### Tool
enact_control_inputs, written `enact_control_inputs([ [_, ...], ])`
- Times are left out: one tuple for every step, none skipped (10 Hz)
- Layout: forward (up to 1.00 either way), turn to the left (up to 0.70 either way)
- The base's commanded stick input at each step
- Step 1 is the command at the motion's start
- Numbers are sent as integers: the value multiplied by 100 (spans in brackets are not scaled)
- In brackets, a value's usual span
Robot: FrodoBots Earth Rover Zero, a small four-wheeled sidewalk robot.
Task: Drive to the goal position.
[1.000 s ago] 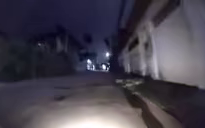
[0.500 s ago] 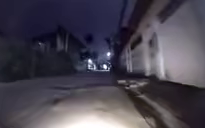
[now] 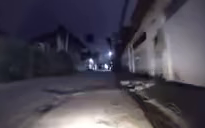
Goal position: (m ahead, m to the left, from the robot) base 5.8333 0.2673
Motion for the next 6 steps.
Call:
enact_control_inputs([
  [70,0],
  [70,0],
  [70,0],
  [70,0],
  [70,0],
  [70,-21],
])
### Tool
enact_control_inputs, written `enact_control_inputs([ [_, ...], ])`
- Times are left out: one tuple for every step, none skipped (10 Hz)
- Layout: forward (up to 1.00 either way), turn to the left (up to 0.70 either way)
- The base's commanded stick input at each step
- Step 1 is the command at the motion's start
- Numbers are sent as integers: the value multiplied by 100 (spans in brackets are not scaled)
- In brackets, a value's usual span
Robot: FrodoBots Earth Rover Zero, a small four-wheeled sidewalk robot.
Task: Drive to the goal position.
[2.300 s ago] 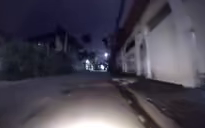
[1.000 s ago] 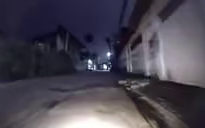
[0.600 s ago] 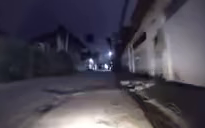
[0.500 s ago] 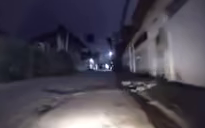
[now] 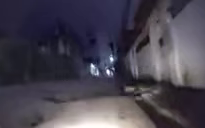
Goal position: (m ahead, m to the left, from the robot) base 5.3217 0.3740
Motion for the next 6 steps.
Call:
enact_control_inputs([
  [70,-31],
  [70,-26],
  [70,-21],
  [70,-15],
  [70,-10],
  [70,-7],
])
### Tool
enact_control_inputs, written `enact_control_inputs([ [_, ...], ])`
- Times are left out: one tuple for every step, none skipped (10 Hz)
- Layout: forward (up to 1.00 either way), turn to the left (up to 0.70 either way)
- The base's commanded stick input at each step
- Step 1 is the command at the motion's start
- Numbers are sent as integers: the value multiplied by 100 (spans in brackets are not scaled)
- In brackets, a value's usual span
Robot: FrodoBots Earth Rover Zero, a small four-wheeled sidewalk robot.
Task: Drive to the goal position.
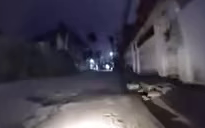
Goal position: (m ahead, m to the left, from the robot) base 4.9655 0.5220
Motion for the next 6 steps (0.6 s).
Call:
enact_control_inputs([
  [70,-6],
  [70,-4],
  [70,-3],
  [70,-2],
  [70,-1],
  [70,0],
])
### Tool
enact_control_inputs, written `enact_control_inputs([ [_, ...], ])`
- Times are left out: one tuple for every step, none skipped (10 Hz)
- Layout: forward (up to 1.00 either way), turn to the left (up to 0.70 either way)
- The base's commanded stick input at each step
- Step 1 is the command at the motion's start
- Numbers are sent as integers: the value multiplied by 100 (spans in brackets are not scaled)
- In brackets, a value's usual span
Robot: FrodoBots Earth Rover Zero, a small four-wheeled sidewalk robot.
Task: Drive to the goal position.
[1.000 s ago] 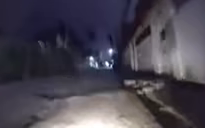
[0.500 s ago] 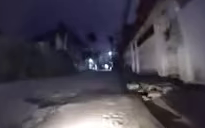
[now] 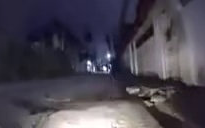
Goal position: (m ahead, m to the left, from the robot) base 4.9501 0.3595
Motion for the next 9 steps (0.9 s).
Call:
enact_control_inputs([
  [70,0],
  [70,0],
  [70,0],
  [70,0],
  [70,0],
  [70,0],
  [70,0],
  [70,0],
  [70,0],
])
